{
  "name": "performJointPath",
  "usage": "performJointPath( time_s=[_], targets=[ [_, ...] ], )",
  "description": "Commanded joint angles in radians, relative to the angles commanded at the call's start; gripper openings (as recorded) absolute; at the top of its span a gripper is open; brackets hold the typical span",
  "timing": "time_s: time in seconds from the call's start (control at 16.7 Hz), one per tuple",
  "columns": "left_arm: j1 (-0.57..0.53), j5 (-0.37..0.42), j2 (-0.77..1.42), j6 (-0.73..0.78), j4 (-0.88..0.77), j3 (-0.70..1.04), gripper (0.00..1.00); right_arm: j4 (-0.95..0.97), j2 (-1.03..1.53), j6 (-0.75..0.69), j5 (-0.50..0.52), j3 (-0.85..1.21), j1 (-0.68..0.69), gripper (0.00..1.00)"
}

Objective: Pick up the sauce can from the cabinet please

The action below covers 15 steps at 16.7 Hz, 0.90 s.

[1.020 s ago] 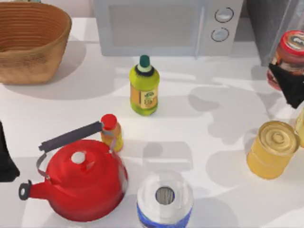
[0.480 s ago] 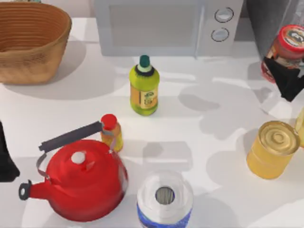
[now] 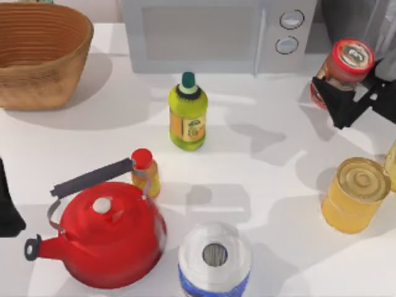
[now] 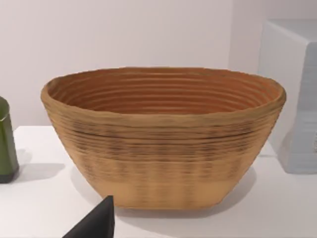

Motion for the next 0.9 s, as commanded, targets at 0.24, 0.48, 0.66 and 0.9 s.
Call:
performJointPath(
  time_s=[0.24,0.48,0.66,0.9],
  targets=[
    [0.0,0.0,0.0,0.0,0.0,0.0,1.0,-0.003,0.014,-0.001,0.005,0.001,0.0,0.0],
    [0.0,0.0,0.0,0.0,0.0,0.0,1.0,-0.003,0.014,-0.001,0.005,0.001,0.0,0.23],
    [0.0,0.0,0.0,0.0,0.0,0.0,1.0,-0.003,0.014,-0.001,0.005,0.001,0.0,0.45],
    [0.0,0.0,0.0,0.0,0.0,0.0,1.0,-0.003,0.014,-0.001,0.005,0.001,0.0,0.75]
  ],
)
